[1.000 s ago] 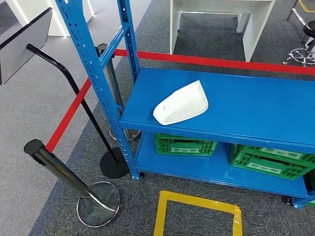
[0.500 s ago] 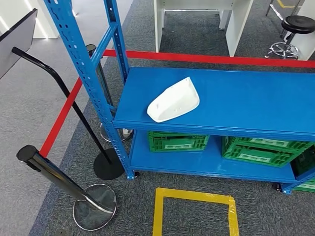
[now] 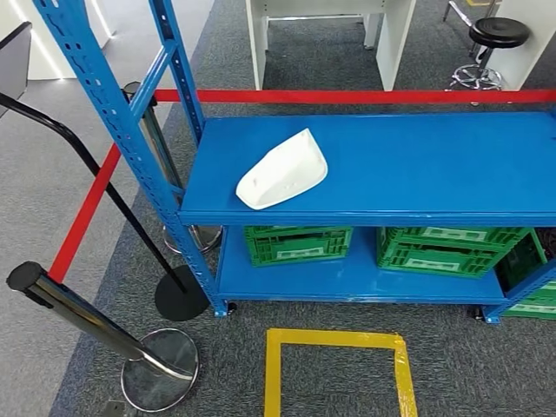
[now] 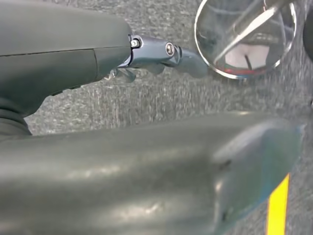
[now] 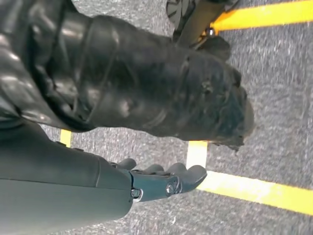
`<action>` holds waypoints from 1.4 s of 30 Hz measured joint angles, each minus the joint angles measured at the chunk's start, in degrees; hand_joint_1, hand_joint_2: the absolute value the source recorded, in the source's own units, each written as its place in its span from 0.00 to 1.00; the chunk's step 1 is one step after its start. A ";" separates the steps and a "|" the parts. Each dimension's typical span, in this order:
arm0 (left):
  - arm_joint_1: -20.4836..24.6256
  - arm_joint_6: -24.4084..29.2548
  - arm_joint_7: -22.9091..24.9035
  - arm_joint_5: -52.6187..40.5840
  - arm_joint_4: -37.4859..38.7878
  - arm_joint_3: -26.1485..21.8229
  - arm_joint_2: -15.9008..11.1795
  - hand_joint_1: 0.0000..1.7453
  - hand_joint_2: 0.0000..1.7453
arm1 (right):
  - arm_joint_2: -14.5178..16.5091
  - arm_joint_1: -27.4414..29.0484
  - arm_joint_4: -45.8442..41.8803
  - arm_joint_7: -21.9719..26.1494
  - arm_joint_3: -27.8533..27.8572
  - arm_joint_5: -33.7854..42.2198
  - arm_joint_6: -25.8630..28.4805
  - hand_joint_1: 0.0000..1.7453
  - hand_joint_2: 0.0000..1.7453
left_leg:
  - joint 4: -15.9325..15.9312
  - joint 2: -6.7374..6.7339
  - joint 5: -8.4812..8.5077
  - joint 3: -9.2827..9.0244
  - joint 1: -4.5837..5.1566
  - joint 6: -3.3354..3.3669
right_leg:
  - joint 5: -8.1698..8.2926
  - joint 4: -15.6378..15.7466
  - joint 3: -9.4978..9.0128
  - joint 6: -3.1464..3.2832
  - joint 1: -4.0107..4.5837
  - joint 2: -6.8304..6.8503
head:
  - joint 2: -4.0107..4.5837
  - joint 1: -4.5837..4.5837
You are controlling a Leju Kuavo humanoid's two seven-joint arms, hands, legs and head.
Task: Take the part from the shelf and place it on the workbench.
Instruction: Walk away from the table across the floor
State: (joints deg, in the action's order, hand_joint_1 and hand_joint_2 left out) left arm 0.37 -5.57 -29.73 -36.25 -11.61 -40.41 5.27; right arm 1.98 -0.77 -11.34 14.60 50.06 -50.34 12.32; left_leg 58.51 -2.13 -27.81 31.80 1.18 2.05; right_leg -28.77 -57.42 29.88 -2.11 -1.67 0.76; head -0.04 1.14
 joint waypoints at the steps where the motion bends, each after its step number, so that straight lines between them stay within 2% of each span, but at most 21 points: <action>1: -0.01 -0.07 -0.04 -0.02 0.00 -0.04 0.01 0.00 0.00 | 0.01 -0.04 0.00 0.01 0.02 -0.04 0.00 0.00 0.00 | 2.45 0.50 -1.66 0.98 -0.26 -0.42 | 0.13 -0.07 0.14 0.28 0.00 -0.21 | 0.00 0.05; 4: -0.05 -0.27 -0.14 -0.02 0.00 -0.22 0.03 0.00 0.00 | -0.06 -0.12 0.00 0.02 0.21 -0.19 0.00 0.00 0.00 | 13.73 1.37 -7.22 5.60 -0.71 -0.98 | 0.46 -0.08 0.52 0.67 0.18 -0.97 | 0.00 0.22; 6: -0.09 -0.39 -0.15 -0.03 0.00 -0.28 0.07 0.00 0.00 | -0.07 -0.05 0.00 0.01 0.38 -0.25 -0.02 0.00 0.00 | 15.70 1.53 -6.85 6.40 -0.69 -0.51 | 0.55 -0.09 0.64 0.68 0.32 -1.60 | 0.00 0.31; 8: -0.12 -0.43 -0.16 -0.09 0.00 -0.31 0.05 0.00 0.00 | 0.01 -0.06 0.00 0.01 0.44 -0.28 -0.03 0.00 0.00 | 9.11 2.22 -2.72 3.38 -0.18 0.61 | 0.68 -0.03 0.64 0.66 0.32 -2.31 | 0.00 0.29; 10: -0.11 -0.43 -0.19 -0.23 0.00 -0.31 -0.19 0.00 0.00 | 0.25 -0.17 0.00 0.02 0.47 -0.32 -0.03 0.00 0.00 | 1.10 3.93 0.49 -0.18 0.58 1.97 | 0.95 0.11 0.80 0.42 0.04 -3.01 | 0.00 0.29; 12: -0.11 -0.40 -0.20 -0.35 0.00 -0.33 -0.54 0.00 0.00 | 0.50 -0.23 0.00 0.05 0.53 -0.36 -0.02 0.00 0.00 | -2.04 4.86 1.10 -1.41 1.06 2.73 | 1.37 0.35 1.21 -0.16 -0.38 -3.66 | 0.00 0.38; 14: -0.08 -0.38 -0.21 -0.37 0.00 -0.37 -0.71 0.00 0.00 | 0.58 -0.13 0.01 0.06 0.60 -0.40 -0.06 0.00 0.00 | -3.60 4.25 1.85 -1.89 1.12 3.10 | 1.73 0.86 1.46 -0.81 -0.56 -4.01 | 0.00 0.47; 16: -0.02 -0.36 -0.18 -0.39 0.00 -0.39 -0.60 0.00 0.00 | 0.56 -0.12 0.01 0.07 0.65 -0.45 -0.11 0.00 0.00 | -5.80 3.35 3.03 -2.65 0.85 3.31 | 0.18 -0.99 2.63 -0.96 -0.19 -3.09 | 0.00 0.28; 19: -0.11 -0.29 -0.08 -0.50 0.00 -0.40 -0.28 0.00 0.00 | 0.54 -0.31 0.00 0.09 0.73 -0.50 -0.19 0.00 0.00 | -6.43 1.91 3.48 -2.55 0.75 3.10 | -5.12 -10.90 7.21 -1.04 0.17 -1.57 | 0.00 -0.21; 21: -0.09 -0.25 0.02 -0.58 0.00 -0.41 -0.12 0.00 0.00 | 0.49 -0.17 0.00 0.09 0.78 -0.54 -0.21 0.00 0.00 | -5.87 1.08 3.35 -2.09 0.77 2.88 | -5.49 -13.56 8.09 -1.44 0.17 -1.25 | 0.00 -0.23; 22: -0.06 -0.24 0.08 -0.60 0.00 -0.42 -0.06 0.00 0.00 | 0.43 -0.10 0.00 0.09 0.80 -0.54 -0.21 0.00 0.00 | -5.40 0.74 3.21 -1.80 0.69 2.67 | -4.13 -11.53 6.80 -1.67 0.13 -1.03 | 0.00 -0.25; 24: -0.04 -0.23 0.14 -0.62 0.00 -0.43 -0.02 0.00 0.00 | 0.28 -0.15 -0.01 0.09 0.83 -0.56 -0.22 0.00 0.00 | -4.12 0.11 2.70 -1.24 0.59 1.92 | -1.22 -4.02 2.47 -2.02 0.04 0.08 | 0.00 -0.31; 26: 0.01 -0.19 0.20 -0.67 0.00 -0.45 -0.17 0.00 0.00 | 0.35 -0.27 -0.02 0.14 0.83 -0.57 -0.24 0.00 0.00 | -2.74 -0.31 2.00 -0.74 0.73 1.29 | -0.29 0.25 0.18 -1.60 -0.01 0.89 | 0.00 -0.31; 29: 0.06 -0.14 0.24 -0.87 0.00 -0.45 -0.20 0.00 0.00 | 0.47 -0.19 -0.02 0.17 0.84 -0.58 -0.25 0.00 0.00 | -1.60 -0.58 1.39 -0.47 0.64 0.95 | -0.32 0.02 0.35 -0.26 0.11 0.37 | 0.00 -0.05; 31: 0.04 -0.06 0.25 -0.92 0.00 -0.45 -0.15 0.00 0.00 | 0.46 -0.20 -0.02 0.17 0.86 -0.57 -0.24 0.00 0.00 | 0.90 0.25 -0.66 0.37 0.17 0.25 | -0.04 -0.08 0.27 0.38 0.12 0.01 | 0.00 0.06; 34: -0.01 0.06 0.36 -0.93 0.00 -0.46 -0.07 0.00 0.00 | 0.43 -0.27 -0.02 0.17 0.88 -0.57 -0.23 0.00 0.00 | 11.87 1.41 -6.98 4.69 -0.54 -0.78 | 0.54 -0.10 0.63 0.94 0.20 -0.75 | 0.00 0.19; 35: -0.04 0.07 0.44 -0.93 0.00 -0.46 -0.02 0.00 0.00 | 0.42 -0.21 -0.02 0.14 0.89 -0.57 -0.23 0.00 0.00 | 14.96 1.46 -8.06 5.92 -0.68 -0.86 | 0.68 -0.10 0.82 0.97 0.23 -1.09 | 0.00 0.20; 36: -0.07 0.07 0.53 -0.93 0.00 -0.46 0.03 0.00 0.00 | 0.41 -0.14 -0.02 0.11 0.89 -0.57 -0.22 0.00 0.00 | 16.05 1.50 -7.93 6.30 -0.76 -0.76 | 0.77 -0.09 0.94 0.94 0.26 -1.42 | 0.00 0.21; 37: -0.10 0.07 0.60 -0.93 0.00 -0.46 0.08 0.00 0.00 | 0.41 -0.10 -0.02 0.09 0.89 -0.60 -0.22 0.00 0.00 | 14.83 1.61 -6.65 5.68 -0.75 -0.47 | 0.85 -0.09 1.01 0.89 0.28 -1.82 | 0.00 0.23; 40: -0.14 0.09 0.68 -0.94 0.00 -0.52 -0.01 0.00 0.00 | 0.50 -0.20 -0.01 0.07 0.90 -0.68 -0.21 0.00 0.00 | 2.73 3.55 -0.49 0.14 -0.06 1.33 | 1.19 0.10 1.13 0.61 0.02 -3.01 | 0.00 0.21; 42: -0.18 0.14 0.69 -0.94 0.00 -0.60 -0.27 0.00 0.00 | 0.69 -0.31 0.00 0.07 0.91 -0.71 -0.21 0.00 0.00 | -1.93 4.78 0.88 -1.83 0.43 2.19 | 1.61 0.30 1.44 0.09 -0.34 -3.76 | 0.00 0.30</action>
State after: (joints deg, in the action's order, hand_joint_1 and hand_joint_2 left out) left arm 0.19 -5.44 -29.04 -37.19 -11.61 -41.01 5.00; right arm 2.67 -1.09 -11.34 14.67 50.96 -51.05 12.11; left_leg 56.58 2.65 -26.93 29.96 1.61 4.24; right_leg -27.16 -57.12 31.32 -2.01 -2.01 -3.00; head -0.04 1.44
